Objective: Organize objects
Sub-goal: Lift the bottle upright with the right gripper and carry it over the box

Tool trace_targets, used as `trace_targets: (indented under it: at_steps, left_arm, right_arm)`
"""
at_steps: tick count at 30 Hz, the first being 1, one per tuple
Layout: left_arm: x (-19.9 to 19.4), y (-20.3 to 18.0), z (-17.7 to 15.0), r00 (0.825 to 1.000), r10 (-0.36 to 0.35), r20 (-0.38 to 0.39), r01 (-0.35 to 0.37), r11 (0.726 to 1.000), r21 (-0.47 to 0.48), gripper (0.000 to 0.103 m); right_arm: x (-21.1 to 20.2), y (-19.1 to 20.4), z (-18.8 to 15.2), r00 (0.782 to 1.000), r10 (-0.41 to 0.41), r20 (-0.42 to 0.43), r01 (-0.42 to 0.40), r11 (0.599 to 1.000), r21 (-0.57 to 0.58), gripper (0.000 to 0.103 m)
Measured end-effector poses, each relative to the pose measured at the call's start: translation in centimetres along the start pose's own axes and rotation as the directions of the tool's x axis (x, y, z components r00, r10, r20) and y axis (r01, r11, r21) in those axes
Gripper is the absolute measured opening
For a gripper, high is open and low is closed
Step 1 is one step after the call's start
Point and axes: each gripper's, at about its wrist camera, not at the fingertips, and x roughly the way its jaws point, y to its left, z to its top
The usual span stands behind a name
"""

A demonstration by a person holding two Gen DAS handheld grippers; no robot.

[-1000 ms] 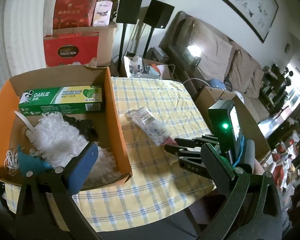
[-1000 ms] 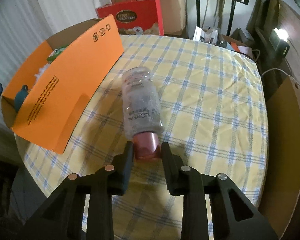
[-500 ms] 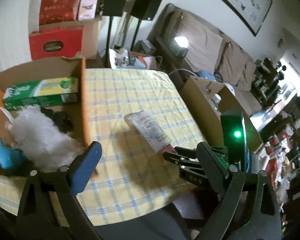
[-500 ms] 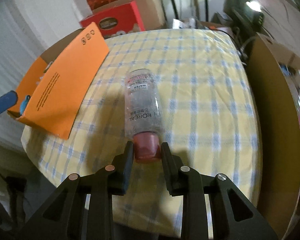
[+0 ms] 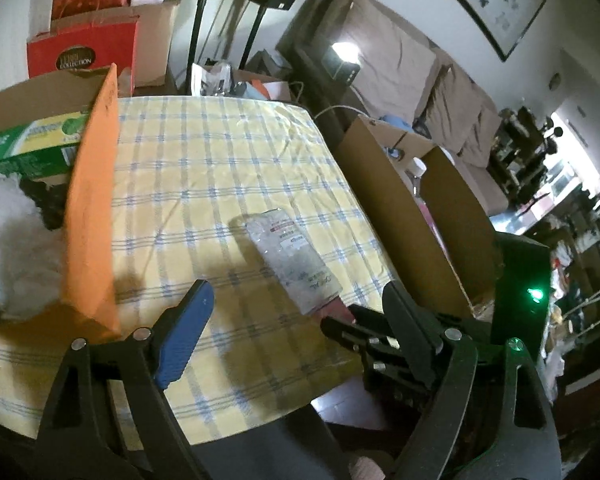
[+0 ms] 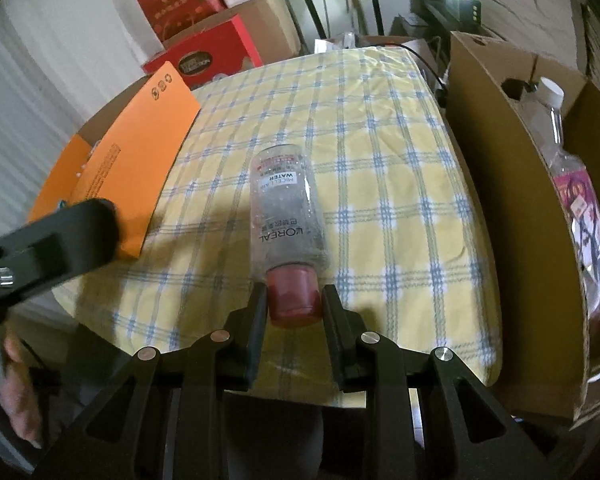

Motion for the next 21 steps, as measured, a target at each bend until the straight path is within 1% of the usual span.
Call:
trace_targets:
  at_steps: [4,6,8,14,16,17,19,21]
  left_arm:
    - [2.2,0.3,-0.4,0.999,-0.013,-0.034,0.012,0.999,-0.036,0.083]
    - [3.4,0.6,-0.5,0.998,-0.013,-0.057,0.010,0.999,-0.053,0.076]
    - [4.1,0.8,-0.5,0.997,-0.025,-0.069,0.020,0.997,-0.076,0.076]
    - [6.3,1.1,-0.7,0.989,-0.088,-0.117,0.071,0.987,-0.141,0.067]
    - [6.8,1.2,-0.8,0.985,-0.117,-0.130,0.095,0.982,-0.161,0.067]
    - [7.1,1.3,-1.0,0.981,-0.142,-0.133,0.118,0.978,-0.174,0.067]
    - [7.5,1.4,-1.0,0.977,-0.163,-0.138,0.134,0.971,-0.198,0.066]
    - [8.1,1.9,-1.2,0.972,-0.184,-0.144,0.148,0.961,-0.233,0.061]
  right_arm:
    - [-0.1,-0.1,-0.4,1.000,0.008,0.007,-0.008,1.000,0.020,0.027]
    - [-0.2,-0.2,-0.5,1.000,0.014,0.011,-0.014,1.000,0.026,0.027]
    - [-0.3,-0.2,-0.7,1.000,0.015,0.016,-0.015,0.999,0.030,0.027]
    - [-0.2,-0.4,-1.1,0.999,0.032,0.022,-0.033,0.998,0.049,0.027]
    - [-0.1,-0.4,-1.2,0.999,0.039,0.022,-0.040,0.998,0.052,0.027]
    - [-0.2,-0.3,-1.3,0.999,0.042,0.024,-0.043,0.998,0.054,0.027]
    - [-0.3,-0.2,-1.3,0.998,0.050,0.029,-0.052,0.997,0.055,0.026]
    - [-0.4,0.0,-1.2,0.998,0.057,0.035,-0.058,0.997,0.053,0.026]
